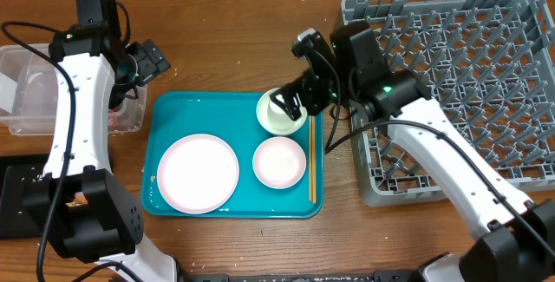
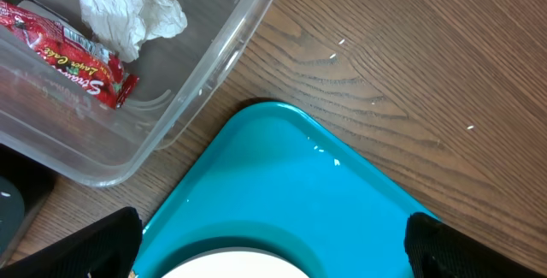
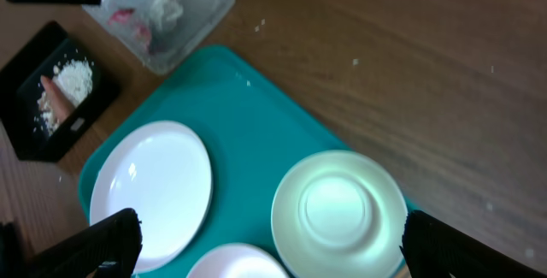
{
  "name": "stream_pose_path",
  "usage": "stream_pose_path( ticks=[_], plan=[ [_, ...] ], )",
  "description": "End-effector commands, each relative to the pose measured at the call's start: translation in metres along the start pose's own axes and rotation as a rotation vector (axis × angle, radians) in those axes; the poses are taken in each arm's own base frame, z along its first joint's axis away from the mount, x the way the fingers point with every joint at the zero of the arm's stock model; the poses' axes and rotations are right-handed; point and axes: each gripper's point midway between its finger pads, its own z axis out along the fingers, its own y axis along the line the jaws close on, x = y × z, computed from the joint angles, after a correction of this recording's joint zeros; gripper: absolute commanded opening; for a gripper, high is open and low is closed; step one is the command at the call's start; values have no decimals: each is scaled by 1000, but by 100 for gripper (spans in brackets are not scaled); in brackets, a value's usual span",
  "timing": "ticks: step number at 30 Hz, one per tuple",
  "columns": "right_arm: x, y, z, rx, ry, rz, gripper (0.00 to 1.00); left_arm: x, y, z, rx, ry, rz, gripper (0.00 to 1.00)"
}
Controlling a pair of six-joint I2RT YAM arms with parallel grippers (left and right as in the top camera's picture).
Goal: Sort waste into correct bins and load items into the dishwasher
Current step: 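Move the right gripper to the white cup and grasp it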
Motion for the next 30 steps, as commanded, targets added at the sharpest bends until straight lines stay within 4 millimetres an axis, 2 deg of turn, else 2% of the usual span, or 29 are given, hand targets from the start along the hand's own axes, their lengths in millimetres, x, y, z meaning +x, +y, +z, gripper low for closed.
stream_pose_path(
  ticks=[1,4,6,9,11,15,23,27,30],
  plan=[
    [-11,-13,18,35,-32,86,100,-7,1,-4,-4,-21,0,100],
    [-2,-32,40,86,-13,188,100,-7,1,-4,-4,-21,0,100],
    [12,-45,55,123,28,207,100,-7,1,-4,-4,-21,0,100],
    [32,-64,67,206,82,263,100,-7,1,-4,-4,-21,0,100],
    [39,-69,70,231,103,268,100,-7,1,-4,-4,-21,0,100],
    [46,-67,79,269,123,247,100,-7,1,-4,-4,-21,0,100],
    [66,-41,105,366,171,172,100,-7,1,-4,-4,-21,0,100],
    [72,-46,108,457,169,177,100,-7,1,-4,-4,-21,0,100],
    [74,-48,110,461,173,179,100,-7,1,-4,-4,-21,0,100]
  ],
)
